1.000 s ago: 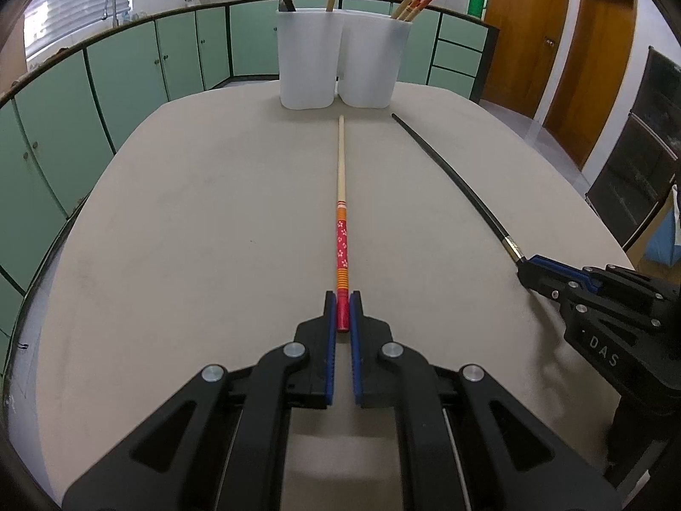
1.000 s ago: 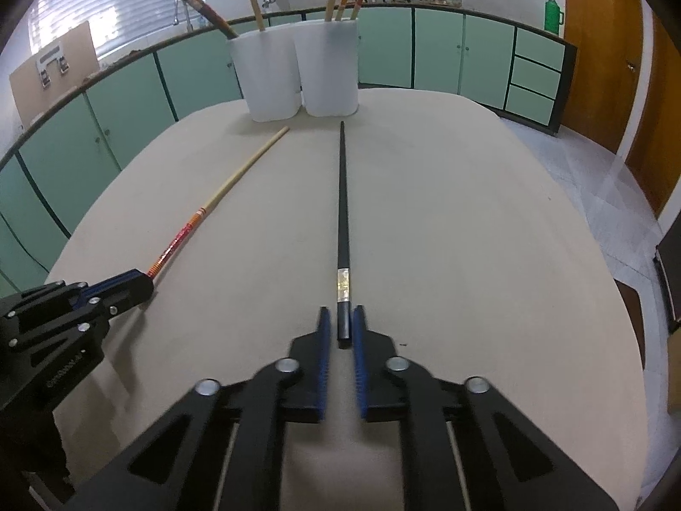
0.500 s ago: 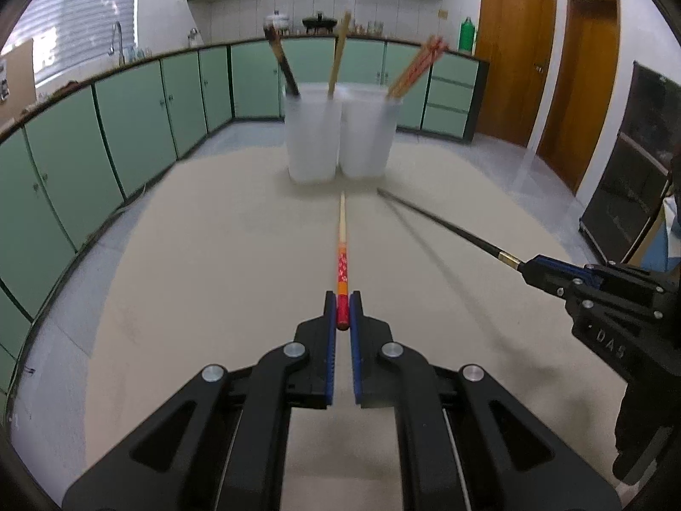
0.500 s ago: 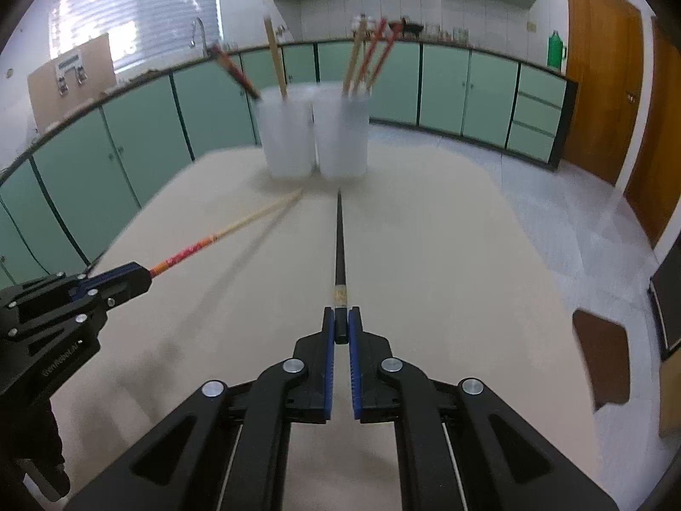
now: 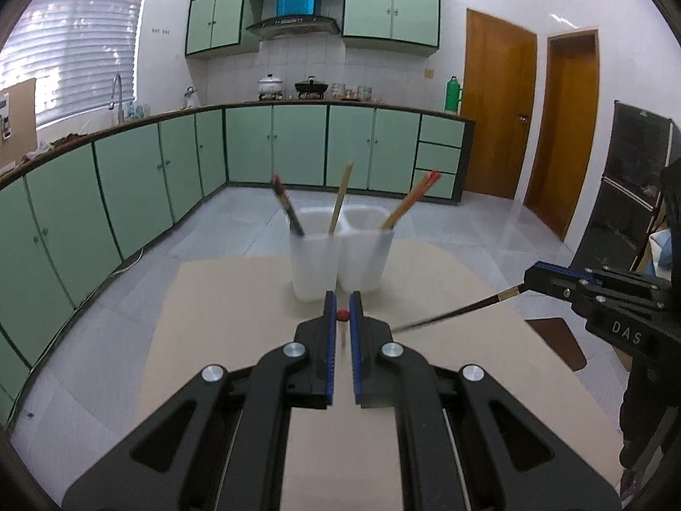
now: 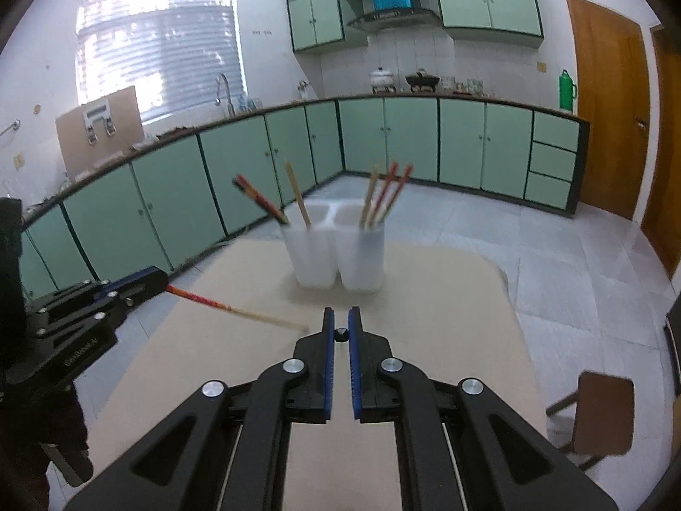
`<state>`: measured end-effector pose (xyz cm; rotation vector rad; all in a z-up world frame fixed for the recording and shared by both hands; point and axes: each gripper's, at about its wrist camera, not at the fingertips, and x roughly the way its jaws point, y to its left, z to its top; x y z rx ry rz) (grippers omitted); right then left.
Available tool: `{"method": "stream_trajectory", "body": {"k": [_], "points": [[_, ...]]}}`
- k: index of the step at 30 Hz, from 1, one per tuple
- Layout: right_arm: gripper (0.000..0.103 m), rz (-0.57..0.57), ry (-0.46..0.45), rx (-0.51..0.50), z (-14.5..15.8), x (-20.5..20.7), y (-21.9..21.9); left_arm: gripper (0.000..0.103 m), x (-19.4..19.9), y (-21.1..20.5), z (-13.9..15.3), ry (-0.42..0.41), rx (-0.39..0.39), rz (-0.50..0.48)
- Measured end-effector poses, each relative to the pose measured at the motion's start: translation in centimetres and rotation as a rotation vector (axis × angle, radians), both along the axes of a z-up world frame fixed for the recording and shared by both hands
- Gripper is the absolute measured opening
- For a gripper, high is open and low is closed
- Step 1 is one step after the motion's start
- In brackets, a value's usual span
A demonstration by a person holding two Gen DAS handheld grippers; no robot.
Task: Organize utensils
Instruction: 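Lift both chopsticks and carry them over the white holder, then open both tools to drop the chopsticks into the holder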
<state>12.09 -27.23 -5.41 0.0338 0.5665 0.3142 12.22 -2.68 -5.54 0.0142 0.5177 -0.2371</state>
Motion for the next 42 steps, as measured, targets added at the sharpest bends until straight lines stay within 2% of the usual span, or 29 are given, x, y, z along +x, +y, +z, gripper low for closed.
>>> {"method": "stream_trajectory", "body": {"k": [8, 16, 24, 29, 34, 38, 42], "points": [[0.006, 0.046, -0.002, -0.026, 2.3, 3.6, 1.2, 0.005, 3.2, -0.9, 1.9, -0.002, 0.007, -0.059], [0.006, 0.076, -0.036, -0.054, 4.7, 5.4, 1.8, 0.005, 4.0, -0.9, 3.7, -0.040, 0.027, -0.085], [0.006, 0.086, -0.107, -0.026, 8.8, 7.1, 1.7, 0.005, 3.9, 0.6, 8.1, -0.131, 0.015, -0.065], [0.006, 0.072, -0.174, 0.033, 12.3, 9.3, 1.6, 0.005, 5.7, 0.4, 11.4, -0.203, 0.013, -0.048], [0.006, 0.040, -0.239, 0.061, 14.9, 12.4, 1.9, 0.005, 8.2, -0.7, 13.3, -0.241, 0.034, -0.043], [0.006, -0.004, -0.255, 0.061, 14.5, 15.3, 2.1, 0.005, 10.8, -1.7, 12.9, -0.221, 0.041, -0.047], [0.006, -0.037, -0.237, 0.044, 12.0, 18.4, 2.3, 0.005, 13.5, -1.6, 11.0, -0.168, 0.020, -0.040]]}}
